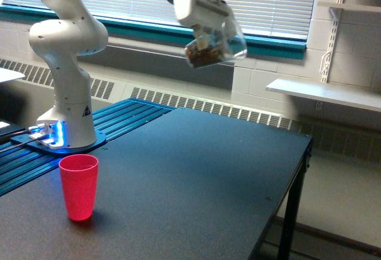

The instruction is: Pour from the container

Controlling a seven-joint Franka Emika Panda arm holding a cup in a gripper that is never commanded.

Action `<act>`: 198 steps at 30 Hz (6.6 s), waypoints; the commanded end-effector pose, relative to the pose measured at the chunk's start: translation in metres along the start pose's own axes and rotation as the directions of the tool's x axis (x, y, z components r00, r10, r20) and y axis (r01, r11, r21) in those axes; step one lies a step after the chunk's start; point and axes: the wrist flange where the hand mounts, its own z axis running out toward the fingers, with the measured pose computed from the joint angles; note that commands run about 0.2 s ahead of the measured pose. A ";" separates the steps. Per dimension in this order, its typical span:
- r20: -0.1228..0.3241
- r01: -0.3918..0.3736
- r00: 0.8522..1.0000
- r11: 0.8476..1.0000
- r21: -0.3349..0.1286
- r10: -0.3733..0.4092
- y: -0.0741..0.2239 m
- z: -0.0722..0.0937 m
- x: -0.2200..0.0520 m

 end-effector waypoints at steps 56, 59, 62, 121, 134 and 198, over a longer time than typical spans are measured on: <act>-0.004 -0.765 0.593 0.563 -0.313 0.805 0.218 0.080 -0.045; -0.007 -0.792 0.549 0.519 -0.321 0.835 0.225 0.086 -0.044; -0.013 -0.815 0.509 0.476 -0.331 0.861 0.232 0.091 -0.043; -0.068 -0.818 0.392 0.314 -0.482 0.917 0.246 0.161 -0.003; -0.089 -0.817 0.377 0.285 -0.502 0.922 0.247 0.167 -0.002; -0.086 -0.780 0.346 0.236 -0.580 0.934 0.246 0.159 0.010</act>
